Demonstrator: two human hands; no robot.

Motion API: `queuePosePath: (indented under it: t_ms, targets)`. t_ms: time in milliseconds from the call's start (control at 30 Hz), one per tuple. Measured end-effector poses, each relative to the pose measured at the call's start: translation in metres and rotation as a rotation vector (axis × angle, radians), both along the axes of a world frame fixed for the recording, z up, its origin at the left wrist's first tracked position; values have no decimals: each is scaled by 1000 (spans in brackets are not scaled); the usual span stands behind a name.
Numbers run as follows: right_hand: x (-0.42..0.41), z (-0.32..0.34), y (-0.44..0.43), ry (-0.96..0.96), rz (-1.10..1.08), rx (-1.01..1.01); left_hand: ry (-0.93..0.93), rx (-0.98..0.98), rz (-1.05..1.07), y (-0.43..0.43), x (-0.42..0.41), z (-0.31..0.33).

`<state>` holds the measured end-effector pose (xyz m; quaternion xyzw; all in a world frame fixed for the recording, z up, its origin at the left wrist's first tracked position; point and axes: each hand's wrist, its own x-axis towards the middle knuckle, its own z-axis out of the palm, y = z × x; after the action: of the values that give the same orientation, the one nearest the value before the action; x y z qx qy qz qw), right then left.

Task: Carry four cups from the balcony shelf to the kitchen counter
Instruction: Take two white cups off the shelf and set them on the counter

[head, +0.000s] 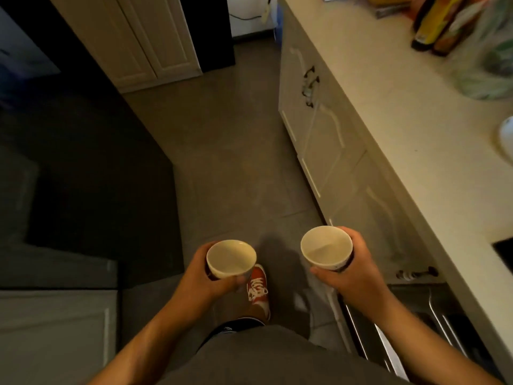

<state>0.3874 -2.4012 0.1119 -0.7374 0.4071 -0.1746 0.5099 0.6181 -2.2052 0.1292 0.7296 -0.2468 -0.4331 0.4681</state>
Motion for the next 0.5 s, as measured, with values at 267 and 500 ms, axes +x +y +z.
queuePosePath:
  t_ms: [267,500]
  targets:
    - [45,14,-82,6,-181,88,-11,-15,-117,-142,96,4]
    - [52,31,-149,-2,-355,123,49,-45,-249,-289,126,7]
